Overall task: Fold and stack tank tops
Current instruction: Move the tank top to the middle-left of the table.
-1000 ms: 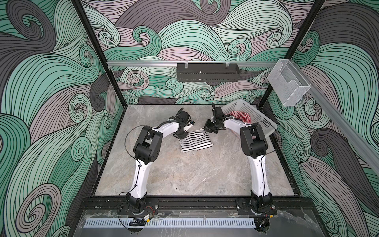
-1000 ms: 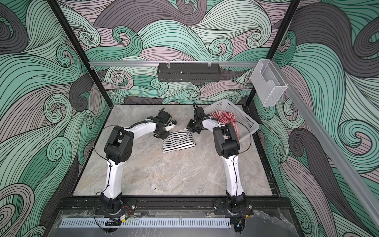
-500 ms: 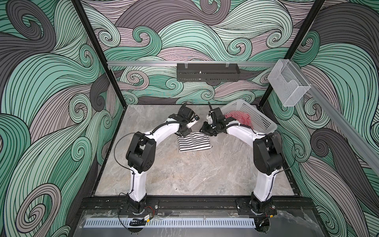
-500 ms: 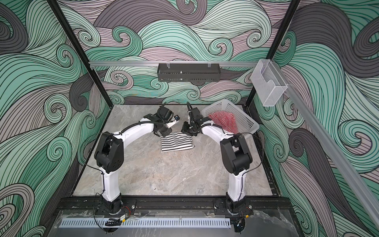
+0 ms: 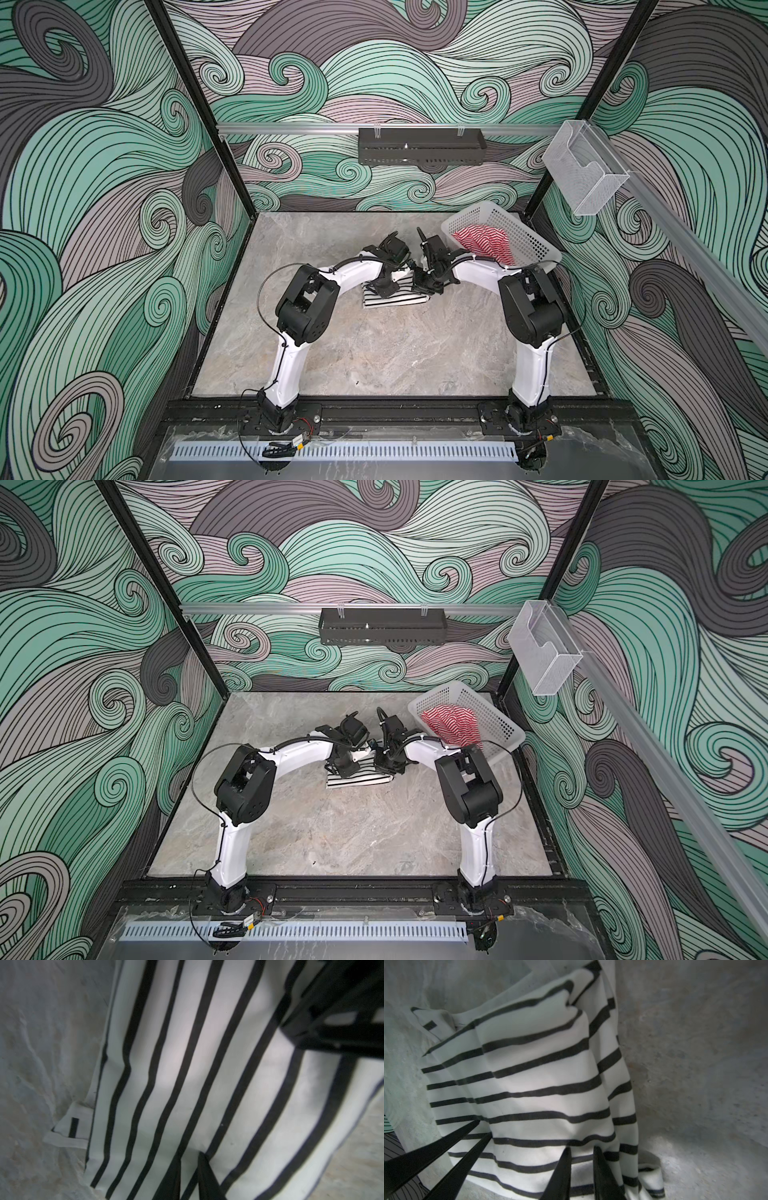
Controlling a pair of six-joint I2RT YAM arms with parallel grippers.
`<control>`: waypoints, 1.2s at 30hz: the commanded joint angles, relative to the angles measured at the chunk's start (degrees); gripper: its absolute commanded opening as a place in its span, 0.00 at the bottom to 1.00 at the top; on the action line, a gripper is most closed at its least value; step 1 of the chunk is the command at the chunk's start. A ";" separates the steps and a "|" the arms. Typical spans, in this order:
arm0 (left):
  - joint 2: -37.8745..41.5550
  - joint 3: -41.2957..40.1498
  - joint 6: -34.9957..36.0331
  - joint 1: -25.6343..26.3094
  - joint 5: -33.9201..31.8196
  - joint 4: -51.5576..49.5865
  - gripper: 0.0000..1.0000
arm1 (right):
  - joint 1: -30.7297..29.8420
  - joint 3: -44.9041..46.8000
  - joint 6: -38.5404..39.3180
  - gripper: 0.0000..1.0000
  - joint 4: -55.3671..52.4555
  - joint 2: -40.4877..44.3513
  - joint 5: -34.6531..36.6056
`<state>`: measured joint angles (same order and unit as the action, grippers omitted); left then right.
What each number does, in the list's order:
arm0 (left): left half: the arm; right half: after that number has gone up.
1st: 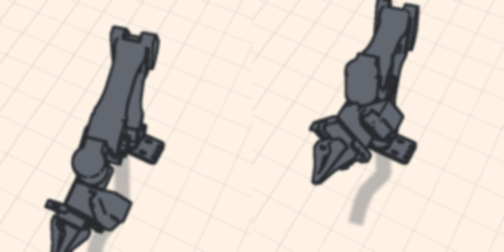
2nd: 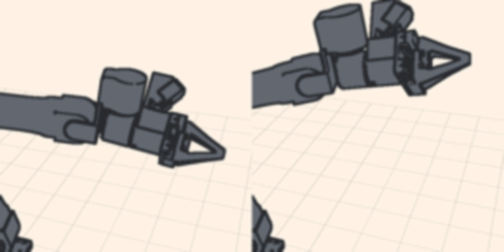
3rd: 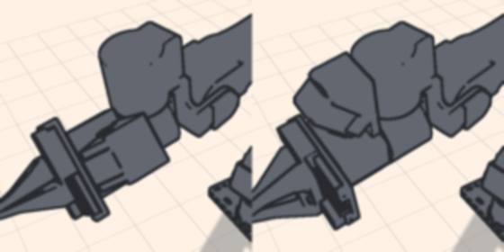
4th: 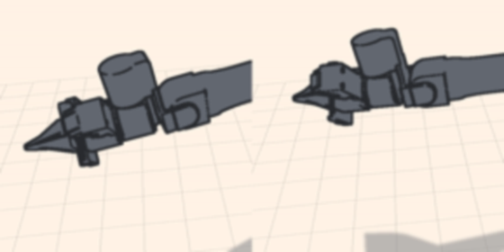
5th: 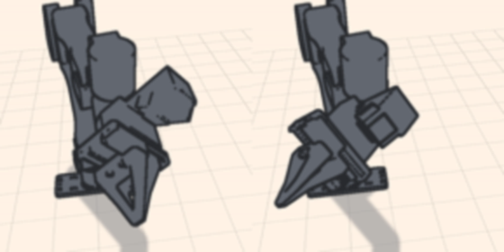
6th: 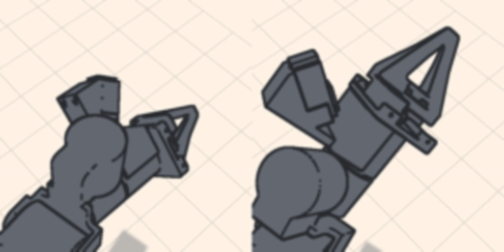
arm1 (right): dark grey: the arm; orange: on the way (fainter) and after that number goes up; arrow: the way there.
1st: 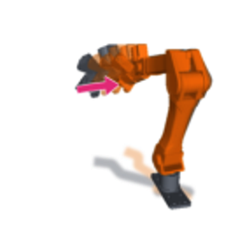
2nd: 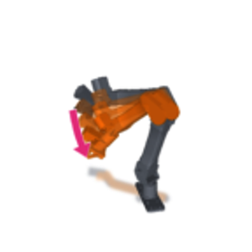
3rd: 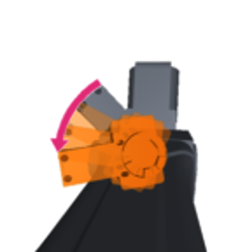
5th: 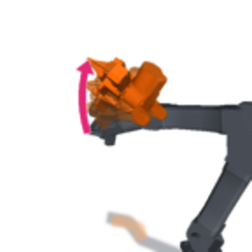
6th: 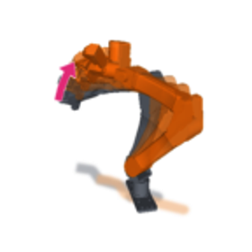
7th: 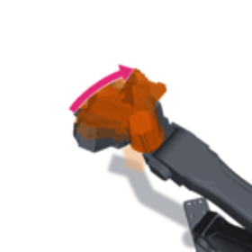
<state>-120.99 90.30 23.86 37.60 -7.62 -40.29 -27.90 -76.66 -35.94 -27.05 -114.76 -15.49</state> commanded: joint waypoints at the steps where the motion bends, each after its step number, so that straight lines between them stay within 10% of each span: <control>1: -0.74 -1.99 0.51 -1.38 -2.07 -2.43 0.21 | -2.43 -0.97 0.17 0.21 0.00 -1.86 0.61; 11: 6.22 -11.48 1.91 -14.94 -5.88 -1.33 0.20 | -13.67 -17.75 -2.23 0.21 -2.34 -14.47 -1.94; 24: 10.64 -17.83 9.29 -37.15 -14.65 3.28 0.19 | -21.14 -69.79 -6.56 0.25 -14.74 -42.51 -12.46; 36: 18.64 -7.62 4.40 -36.37 1.47 -7.74 0.20 | -14.00 -32.88 -2.66 0.46 -4.71 -12.09 -6.29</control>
<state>-106.83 79.83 30.15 -0.86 -14.31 -41.65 -46.17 -115.98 -39.33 -35.07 -135.22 -25.30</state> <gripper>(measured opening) 0.199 0.451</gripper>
